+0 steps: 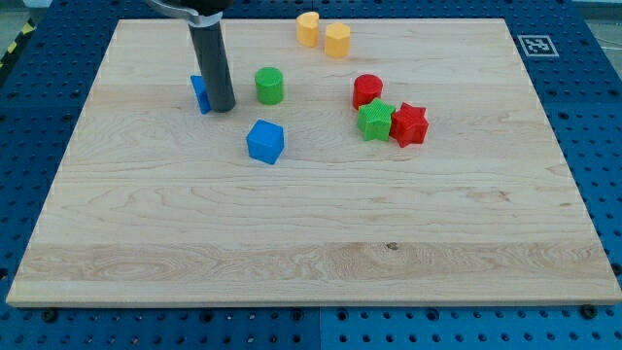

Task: Move the blue triangle towards the top left side

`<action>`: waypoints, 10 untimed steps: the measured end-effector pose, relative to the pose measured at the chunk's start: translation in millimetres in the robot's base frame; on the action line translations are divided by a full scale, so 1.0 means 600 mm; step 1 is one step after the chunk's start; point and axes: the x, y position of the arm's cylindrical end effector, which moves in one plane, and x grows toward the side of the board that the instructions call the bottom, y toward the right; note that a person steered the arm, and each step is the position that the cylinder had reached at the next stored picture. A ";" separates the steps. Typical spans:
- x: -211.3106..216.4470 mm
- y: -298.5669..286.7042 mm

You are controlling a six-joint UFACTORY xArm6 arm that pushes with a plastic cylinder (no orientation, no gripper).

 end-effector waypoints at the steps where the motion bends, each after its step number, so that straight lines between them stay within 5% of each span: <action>1: 0.001 -0.013; 5: -0.014 -0.052; 10: -0.113 -0.081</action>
